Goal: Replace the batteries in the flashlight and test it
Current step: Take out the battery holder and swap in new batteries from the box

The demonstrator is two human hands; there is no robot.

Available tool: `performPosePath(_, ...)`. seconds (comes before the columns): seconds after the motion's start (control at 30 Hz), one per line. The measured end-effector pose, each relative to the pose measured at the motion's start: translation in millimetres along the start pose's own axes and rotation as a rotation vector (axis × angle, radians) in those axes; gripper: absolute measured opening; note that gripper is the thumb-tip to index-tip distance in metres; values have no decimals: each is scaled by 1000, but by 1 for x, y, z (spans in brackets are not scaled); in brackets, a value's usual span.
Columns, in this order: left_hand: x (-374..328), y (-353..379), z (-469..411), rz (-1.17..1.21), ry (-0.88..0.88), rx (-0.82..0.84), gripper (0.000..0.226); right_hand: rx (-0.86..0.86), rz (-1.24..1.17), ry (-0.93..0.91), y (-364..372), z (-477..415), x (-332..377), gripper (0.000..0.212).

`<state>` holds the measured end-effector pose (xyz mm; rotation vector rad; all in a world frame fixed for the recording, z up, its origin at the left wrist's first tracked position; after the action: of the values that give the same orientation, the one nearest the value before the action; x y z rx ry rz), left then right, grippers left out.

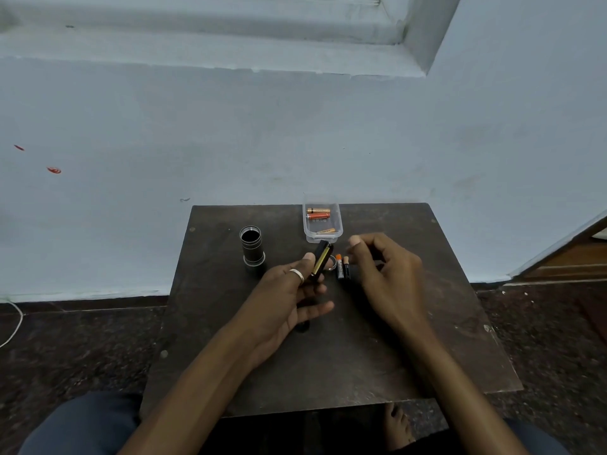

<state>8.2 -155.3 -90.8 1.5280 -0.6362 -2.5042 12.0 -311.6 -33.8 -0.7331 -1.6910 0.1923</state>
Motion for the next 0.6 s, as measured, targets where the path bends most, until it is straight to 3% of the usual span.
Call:
performPosePath(0.1,-3,1,0,13,29,10,34,112,-66,-45,11,8,16,12)
performPosePath(0.3,-10,-5,-3,-36,108,1,35,227,-89,-126,29,19,25,49)
performPosePath(0.6,-9,-3,-1,-182,116,35,33,229,-90,-95,30,13,17,52)
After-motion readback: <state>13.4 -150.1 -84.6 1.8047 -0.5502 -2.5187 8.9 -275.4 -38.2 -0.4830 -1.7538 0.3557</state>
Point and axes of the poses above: each hand's wrist, its own z-axis away from the middle knuckle, its own y-axis out of the palm, x = y × z, the point moved 9 cm from there along -z, towards the middle knuckle, and after that the axes turned 4 degrees about y, right-handed, at the moved point
